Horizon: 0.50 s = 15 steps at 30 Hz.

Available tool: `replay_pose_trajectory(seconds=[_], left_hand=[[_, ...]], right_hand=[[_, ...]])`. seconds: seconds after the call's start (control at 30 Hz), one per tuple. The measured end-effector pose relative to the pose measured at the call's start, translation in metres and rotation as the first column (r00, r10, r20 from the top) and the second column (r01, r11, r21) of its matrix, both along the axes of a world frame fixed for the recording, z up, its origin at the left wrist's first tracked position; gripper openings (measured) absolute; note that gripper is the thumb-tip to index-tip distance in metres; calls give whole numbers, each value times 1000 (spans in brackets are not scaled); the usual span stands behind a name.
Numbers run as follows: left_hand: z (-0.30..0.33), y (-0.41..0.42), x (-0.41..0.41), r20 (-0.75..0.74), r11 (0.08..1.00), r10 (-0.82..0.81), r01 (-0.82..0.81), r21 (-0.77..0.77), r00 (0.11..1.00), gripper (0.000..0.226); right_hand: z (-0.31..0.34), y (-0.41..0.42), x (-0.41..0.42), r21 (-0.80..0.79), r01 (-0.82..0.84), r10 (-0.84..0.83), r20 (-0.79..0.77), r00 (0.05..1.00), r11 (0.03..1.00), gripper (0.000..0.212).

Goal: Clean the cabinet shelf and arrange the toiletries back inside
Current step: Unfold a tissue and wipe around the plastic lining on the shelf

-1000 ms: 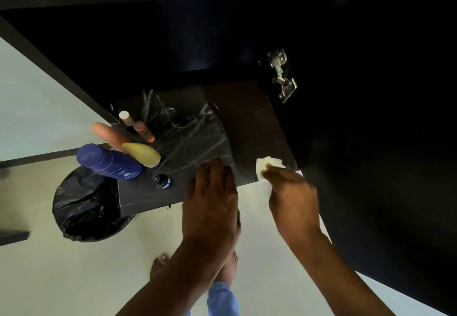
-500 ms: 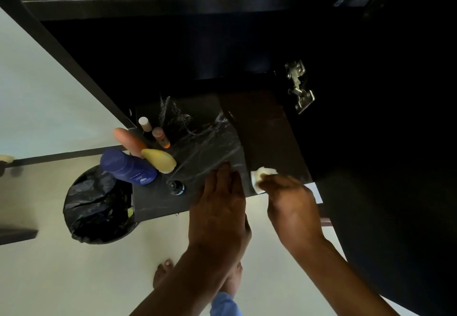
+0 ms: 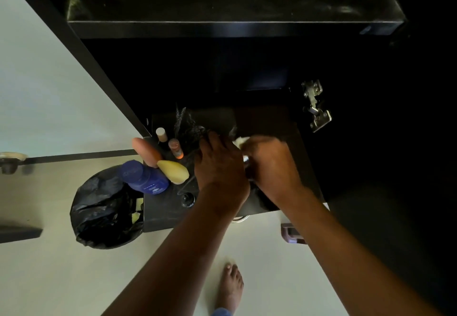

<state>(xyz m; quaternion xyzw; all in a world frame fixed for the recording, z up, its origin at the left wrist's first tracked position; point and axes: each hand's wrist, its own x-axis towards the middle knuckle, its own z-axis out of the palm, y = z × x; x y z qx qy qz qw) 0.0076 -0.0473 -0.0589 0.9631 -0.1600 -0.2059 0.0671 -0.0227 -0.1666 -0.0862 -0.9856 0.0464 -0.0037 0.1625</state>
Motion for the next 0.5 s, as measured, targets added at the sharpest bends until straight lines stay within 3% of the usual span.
replay_pose_trajectory(seconds=[0.13,0.3,0.43,0.5], left_hand=[[-4,1,1,14,1000,-4,4,13,1000,107],[-6,0,1,22,1000,0,-1,26,1000,110],[-3,3,1,26,1000,20,-20,-5,999,113],[0,6,0,17,999,33,-33,-24,999,118]], right_hand=[[-5,-10,-15,15,148,-149,38,988,989,32],[-6,-25,75,-90,222,-208,142,968,971,33],[-9,-9,134,-111,129,-109,173,979,985,14],[-11,-3,135,-102,10,2,118,993,995,25]])
